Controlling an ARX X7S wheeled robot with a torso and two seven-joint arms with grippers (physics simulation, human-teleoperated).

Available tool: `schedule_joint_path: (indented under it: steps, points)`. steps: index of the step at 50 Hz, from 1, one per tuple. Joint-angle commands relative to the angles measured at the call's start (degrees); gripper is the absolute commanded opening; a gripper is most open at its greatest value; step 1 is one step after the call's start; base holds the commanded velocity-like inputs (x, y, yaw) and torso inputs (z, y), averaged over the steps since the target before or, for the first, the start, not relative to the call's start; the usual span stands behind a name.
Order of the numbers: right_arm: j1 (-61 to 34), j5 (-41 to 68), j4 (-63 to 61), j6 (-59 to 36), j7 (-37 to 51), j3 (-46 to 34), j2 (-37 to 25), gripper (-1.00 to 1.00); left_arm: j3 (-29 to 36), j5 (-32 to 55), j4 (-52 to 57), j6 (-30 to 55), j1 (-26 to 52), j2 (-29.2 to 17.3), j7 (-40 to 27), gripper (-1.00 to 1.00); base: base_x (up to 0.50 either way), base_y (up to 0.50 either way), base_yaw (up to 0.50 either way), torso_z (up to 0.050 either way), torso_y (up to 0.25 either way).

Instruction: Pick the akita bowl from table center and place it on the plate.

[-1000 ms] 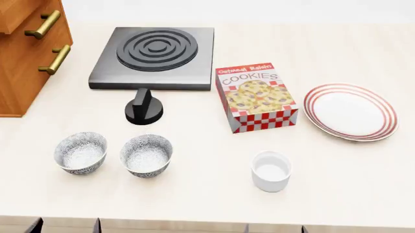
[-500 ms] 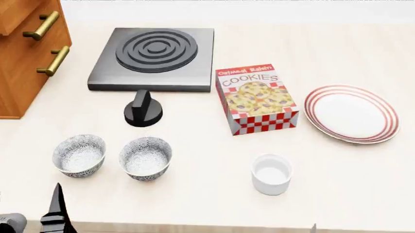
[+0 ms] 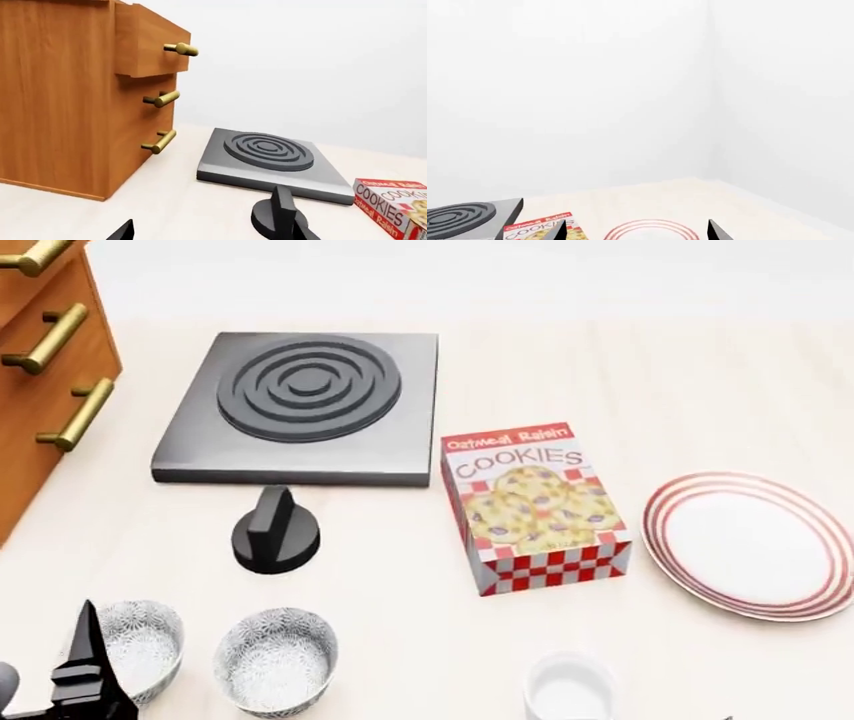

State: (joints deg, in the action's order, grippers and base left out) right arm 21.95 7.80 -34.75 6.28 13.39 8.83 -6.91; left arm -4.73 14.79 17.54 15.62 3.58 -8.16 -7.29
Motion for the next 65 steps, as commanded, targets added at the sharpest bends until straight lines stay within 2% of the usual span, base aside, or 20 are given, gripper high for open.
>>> schedule_joint_path:
  steps: [1,16,23,52,56,65]
  points:
    - [1.13,0.46,-0.60,2.05,0.95,0.02,-0.56,1.00,0.16,0.77,-0.07,-0.08,-0.05,-0.55,-0.43,1.00,0.50,0.00,0.00,0.000,0.000]
    - [2.03,0.49,-1.14,3.39,1.98,-0.45,-1.26,1.00,0.14,1.93,0.75,0.84,0.04,-1.37,-1.19,1.00,0.12,0.00,0.00,0.000,0.000]
    - [1.60,0.67,-0.58,2.55,2.61,-0.70,-1.63,1.00,0.27,2.12,0.22,0.25,-0.05,-1.51,-1.23,1.00,0.44,0.00,0.00,0.000,0.000]
    - [2.05,0.65,-0.10,4.66,3.74,-1.88,-2.90,1.00,0.35,3.75,0.31,0.63,0.23,-2.54,-2.44,1.00,0.05,0.00,0.00,0.000,0.000]
    - [0.47,2.38,0.14,0.79,3.67,-2.95,-3.46,1.00,-0.64,5.09,1.32,2.03,0.86,-2.97,-2.98,1.00,0.00,0.00,0.00,0.000,0.000]
    - [-11.82,8.42,-4.54,-20.13,1.46,-9.79,-7.82,1.00,-4.69,9.96,7.54,9.45,3.95,-4.49,-6.84,1.00,0.00,0.00,0.00,0.000,0.000]
